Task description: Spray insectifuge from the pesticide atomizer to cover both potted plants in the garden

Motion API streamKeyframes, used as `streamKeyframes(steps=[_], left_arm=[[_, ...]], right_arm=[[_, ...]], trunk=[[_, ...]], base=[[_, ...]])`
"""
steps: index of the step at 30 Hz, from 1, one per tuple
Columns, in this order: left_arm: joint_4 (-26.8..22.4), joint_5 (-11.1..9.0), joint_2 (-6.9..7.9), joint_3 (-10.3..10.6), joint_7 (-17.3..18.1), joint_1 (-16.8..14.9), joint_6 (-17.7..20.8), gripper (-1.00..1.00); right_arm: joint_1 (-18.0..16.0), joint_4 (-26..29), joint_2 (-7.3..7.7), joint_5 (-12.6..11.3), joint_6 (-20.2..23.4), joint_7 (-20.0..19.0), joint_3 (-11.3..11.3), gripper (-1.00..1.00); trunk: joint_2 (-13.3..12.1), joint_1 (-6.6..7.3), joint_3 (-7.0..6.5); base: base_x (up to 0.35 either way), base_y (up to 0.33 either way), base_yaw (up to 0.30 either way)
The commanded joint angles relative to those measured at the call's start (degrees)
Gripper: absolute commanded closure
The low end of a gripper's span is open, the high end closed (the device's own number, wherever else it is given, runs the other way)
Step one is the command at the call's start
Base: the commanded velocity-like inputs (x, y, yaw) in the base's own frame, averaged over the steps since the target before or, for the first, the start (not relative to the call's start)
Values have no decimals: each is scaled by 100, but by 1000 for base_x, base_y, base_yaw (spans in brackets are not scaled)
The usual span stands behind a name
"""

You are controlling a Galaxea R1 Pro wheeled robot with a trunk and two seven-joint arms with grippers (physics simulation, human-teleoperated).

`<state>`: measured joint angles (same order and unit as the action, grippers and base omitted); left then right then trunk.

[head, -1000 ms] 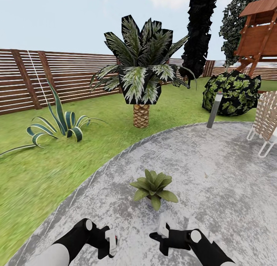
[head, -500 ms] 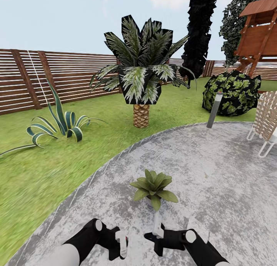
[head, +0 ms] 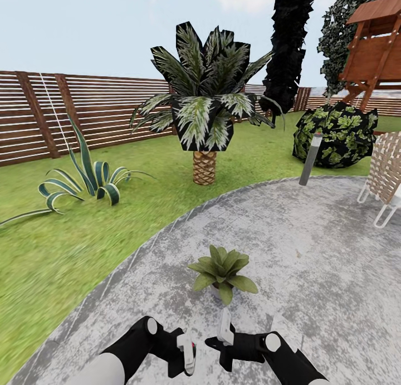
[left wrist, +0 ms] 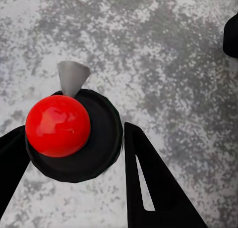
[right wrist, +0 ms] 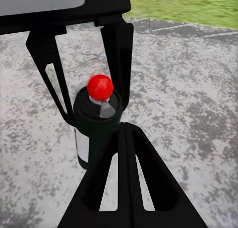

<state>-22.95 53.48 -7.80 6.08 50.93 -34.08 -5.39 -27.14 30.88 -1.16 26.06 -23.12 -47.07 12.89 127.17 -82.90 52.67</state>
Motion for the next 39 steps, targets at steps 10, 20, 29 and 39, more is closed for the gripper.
streamKeyframes(steps=[10,20,29,39], left_arm=[[-14,58,-100,-19,5,3,-100,100],[-16,42,-145,-26,-4,6,-118,100],[-16,10,-185,-27,-18,6,-120,100],[-13,-9,-188,-32,-37,6,-120,100]], right_arm=[[-2,5,-7,48,-26,0,-6,100],[-2,5,-7,48,-26,2,-6,100],[-2,5,-7,48,-26,3,-6,100],[-2,5,-8,48,-26,4,-6,100]], trunk=[[2,1,5],[2,1,5],[2,1,5],[2,1,5]], base=[[0,0,0],[0,0,0],[0,0,0],[0,0,0]])
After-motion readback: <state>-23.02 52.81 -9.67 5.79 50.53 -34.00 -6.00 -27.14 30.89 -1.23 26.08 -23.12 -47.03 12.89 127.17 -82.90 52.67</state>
